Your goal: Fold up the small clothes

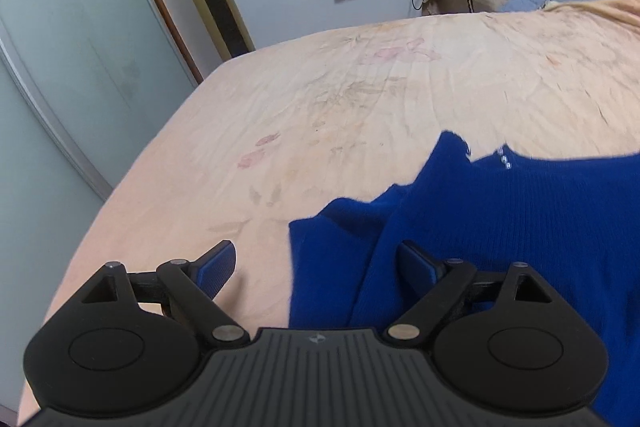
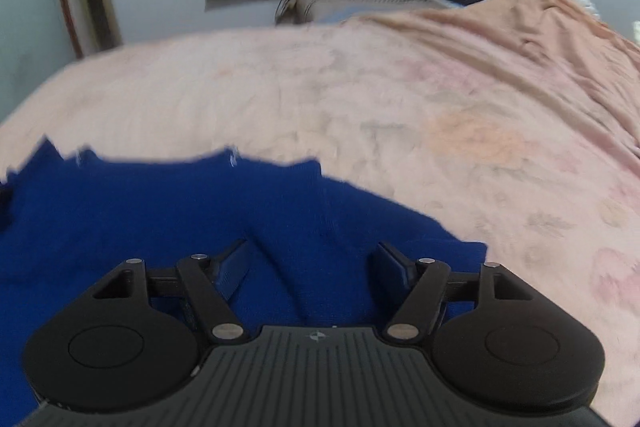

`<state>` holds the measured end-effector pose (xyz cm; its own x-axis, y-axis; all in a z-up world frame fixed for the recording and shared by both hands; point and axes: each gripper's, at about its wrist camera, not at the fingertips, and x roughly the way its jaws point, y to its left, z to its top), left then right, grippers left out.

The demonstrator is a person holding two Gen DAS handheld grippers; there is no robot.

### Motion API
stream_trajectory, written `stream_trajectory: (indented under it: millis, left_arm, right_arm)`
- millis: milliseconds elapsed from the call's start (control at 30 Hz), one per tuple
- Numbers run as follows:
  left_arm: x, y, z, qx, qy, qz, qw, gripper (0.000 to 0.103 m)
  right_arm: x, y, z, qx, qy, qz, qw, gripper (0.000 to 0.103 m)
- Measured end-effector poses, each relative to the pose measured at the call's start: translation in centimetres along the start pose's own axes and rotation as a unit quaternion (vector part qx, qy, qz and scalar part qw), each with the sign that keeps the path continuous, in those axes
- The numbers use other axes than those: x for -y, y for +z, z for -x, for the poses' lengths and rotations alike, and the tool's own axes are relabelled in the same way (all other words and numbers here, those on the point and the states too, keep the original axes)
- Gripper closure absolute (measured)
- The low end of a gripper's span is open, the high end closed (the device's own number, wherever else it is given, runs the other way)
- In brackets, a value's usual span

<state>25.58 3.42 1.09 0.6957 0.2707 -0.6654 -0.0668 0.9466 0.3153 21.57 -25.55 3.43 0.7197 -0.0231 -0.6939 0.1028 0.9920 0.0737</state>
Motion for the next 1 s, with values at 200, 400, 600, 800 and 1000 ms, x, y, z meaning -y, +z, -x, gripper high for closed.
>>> stream_trajectory:
  millis: [200,400,600,800,1000]
  left_arm:
    - [-0.7,-0.8,0.6,-0.015,-0.033,0.027,0.999,0.014]
    - [-1.3,-2.1,1.5,-0.013,-0.037,0.024,0.999,0.014]
    - [-2.1,-3.2,2.2,-0.015,-0.043,0.028,0.9985,0.014]
    - [-3.2,-5.4,3.3,-0.013,-0.05,0.017,0.9985,0.014]
    - [-7.2,-6.2,3.6,-0.012,-0.056,0.055,0.9968,0.014]
  right_arm:
    - [-2.8,-1.8,1.2,-0.008,0.037,0.046,0.998,0.014]
    - [-3.8,-2.8,0.9,-0.029,0.005,0.059,0.998,0.011]
    - [-5.3,-3.3,2.4,-0.021,0.004,0.071,0.997,0.011]
    - [-8.1,-3.7,3.9,-0.01,0.035,0.09,0.995,0.011]
    - [-14.7,-5.0,7.1,0.029,0.074,0.193,0.978,0.011]
